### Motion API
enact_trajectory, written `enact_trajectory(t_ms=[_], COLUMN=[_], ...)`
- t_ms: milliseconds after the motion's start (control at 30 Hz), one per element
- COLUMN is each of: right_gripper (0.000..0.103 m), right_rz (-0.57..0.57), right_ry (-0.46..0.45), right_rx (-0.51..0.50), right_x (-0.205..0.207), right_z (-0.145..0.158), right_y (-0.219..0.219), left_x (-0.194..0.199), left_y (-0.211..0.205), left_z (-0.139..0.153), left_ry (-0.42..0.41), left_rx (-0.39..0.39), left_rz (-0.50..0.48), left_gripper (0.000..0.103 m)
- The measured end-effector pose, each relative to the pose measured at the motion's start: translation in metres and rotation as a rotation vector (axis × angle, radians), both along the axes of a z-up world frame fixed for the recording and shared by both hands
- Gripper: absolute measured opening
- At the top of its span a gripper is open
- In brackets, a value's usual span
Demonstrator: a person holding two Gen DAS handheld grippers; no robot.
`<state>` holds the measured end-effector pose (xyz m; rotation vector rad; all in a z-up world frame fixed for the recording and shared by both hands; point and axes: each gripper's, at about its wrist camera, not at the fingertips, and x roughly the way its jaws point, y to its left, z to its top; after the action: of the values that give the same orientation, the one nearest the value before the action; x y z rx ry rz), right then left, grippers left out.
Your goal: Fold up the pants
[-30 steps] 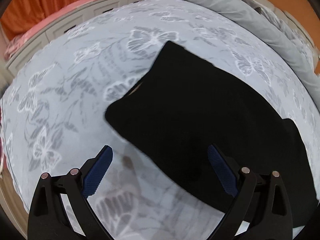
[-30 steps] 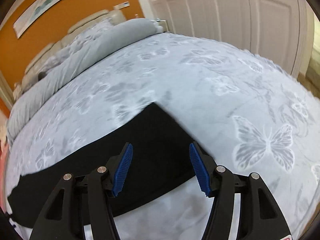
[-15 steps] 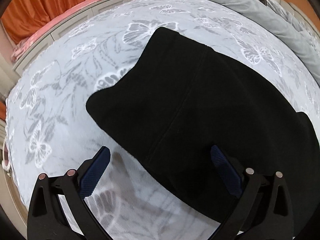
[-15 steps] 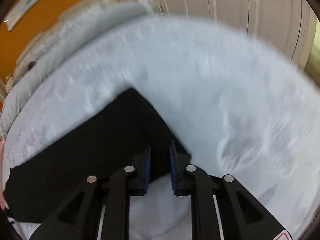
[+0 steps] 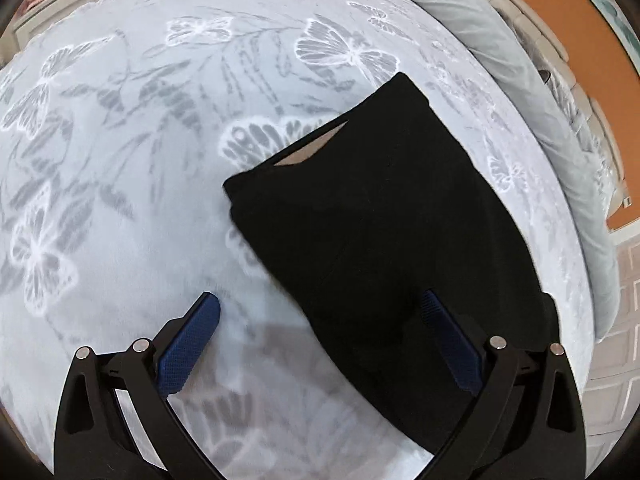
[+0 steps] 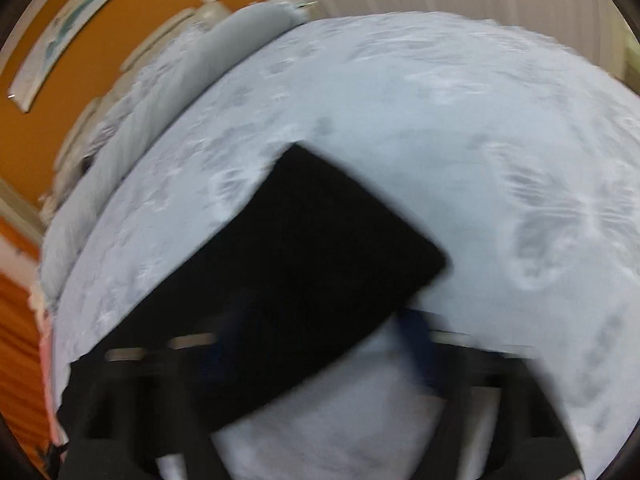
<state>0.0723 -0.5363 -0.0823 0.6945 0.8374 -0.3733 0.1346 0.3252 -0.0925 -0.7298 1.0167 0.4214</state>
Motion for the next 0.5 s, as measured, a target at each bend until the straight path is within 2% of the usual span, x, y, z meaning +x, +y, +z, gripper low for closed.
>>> enact_trajectory(t_ms=[67,167,233,300,400,500], right_gripper=[0.012,0.012,0.012,0.012,0.012,0.011], right_rz=[-0.015,0.044,0.157,0.266,0.462,0.645], right_ry=[-0.034,-0.141,-0.237,-0.284,-0.304,-0.267], right_rx=[0.010,-0.042,-0.087,-0.108,-0.128,-0.160], right_x=[0.005,0.017,0.035,0.052,0.082,0.109], right_z=[0.008,0.051,0.088,0.107,0.116,0.100], right_y=[0.007,0.042,0.090,0.137,0.222,0.309], left_x=[0.002,0.000,-0.001,0.001,0.003,0.007], left_y=[-0.003,-0.006,-0.002,-0.002,-0.003,-0.005], left_z=[0.002,0.005,0.006,0.005,0.005,0.004], left_ry=[0.005,0.007,0.006,0.008,0.015,0.024], left_rx=[0.019,0.012,-0.002,-0.010,-0.006,0.002], left_rz=[0.009,0.022,0.034,0.043,0.047,0.045], left_gripper=[0.098,0.098,0.098,0.098,0.098,0.098])
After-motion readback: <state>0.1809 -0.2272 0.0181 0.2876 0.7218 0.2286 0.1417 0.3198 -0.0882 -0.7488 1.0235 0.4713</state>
